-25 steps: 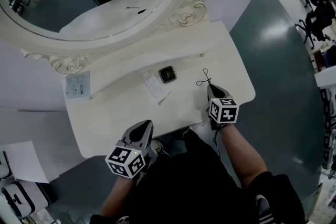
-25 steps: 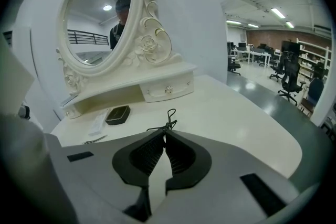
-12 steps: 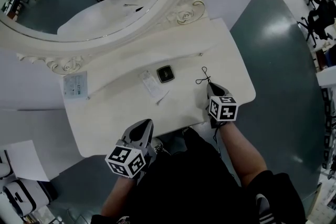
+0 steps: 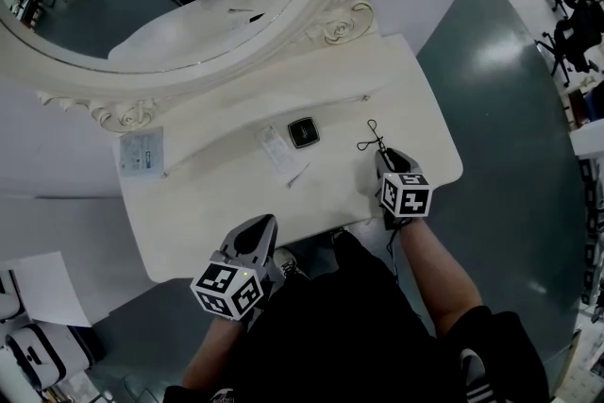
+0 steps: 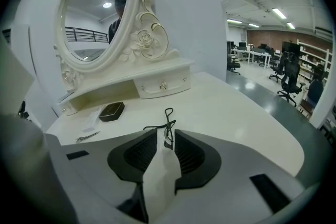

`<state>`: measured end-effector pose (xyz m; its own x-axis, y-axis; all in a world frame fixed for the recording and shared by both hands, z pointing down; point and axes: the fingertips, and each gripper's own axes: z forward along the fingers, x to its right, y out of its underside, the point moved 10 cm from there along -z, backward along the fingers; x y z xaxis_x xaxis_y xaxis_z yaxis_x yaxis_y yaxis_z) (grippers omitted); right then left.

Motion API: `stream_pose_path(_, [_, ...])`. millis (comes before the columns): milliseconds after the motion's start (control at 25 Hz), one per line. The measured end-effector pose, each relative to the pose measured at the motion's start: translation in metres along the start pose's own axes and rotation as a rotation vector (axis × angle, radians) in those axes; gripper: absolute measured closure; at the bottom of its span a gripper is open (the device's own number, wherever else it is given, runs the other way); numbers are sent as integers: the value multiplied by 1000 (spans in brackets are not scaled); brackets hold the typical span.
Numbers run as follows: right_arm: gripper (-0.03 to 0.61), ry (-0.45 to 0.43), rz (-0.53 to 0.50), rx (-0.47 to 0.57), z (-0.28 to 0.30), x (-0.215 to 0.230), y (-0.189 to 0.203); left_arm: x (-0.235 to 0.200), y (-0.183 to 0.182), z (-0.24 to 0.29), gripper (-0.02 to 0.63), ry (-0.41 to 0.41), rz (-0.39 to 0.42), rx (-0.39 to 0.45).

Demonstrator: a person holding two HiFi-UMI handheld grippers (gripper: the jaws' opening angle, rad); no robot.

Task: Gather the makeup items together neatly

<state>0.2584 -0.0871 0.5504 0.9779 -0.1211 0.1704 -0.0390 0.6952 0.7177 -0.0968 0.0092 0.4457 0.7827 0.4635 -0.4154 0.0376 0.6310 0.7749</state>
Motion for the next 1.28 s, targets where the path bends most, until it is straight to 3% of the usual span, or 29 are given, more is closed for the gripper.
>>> stream_pose_path(80, [446, 22, 6, 21, -9, -2, -1, -1, 0, -3, 606, 4, 2, 4])
stream_pose_path(200, [434, 53, 5, 80, -27, -11, -9, -2, 1, -9, 606, 13, 6, 13])
stream_pose_path(400, [416, -47, -26, 115, -30, -60, -21, -4, 0, -22, 606, 23, 17, 35])
stream_pose_path(720, [345, -168, -113, 32, 19, -137, -26, -19, 8, -59, 606, -34, -3, 67])
stream_pose_path(960, [284, -149, -143, -30, 59, -156, -32, -33, 18, -84, 606, -112, -50, 78])
stream_pose_path(1280, [268, -94, -135, -90, 97, -163, -39, -45, 26, -99, 606, -179, -92, 77])
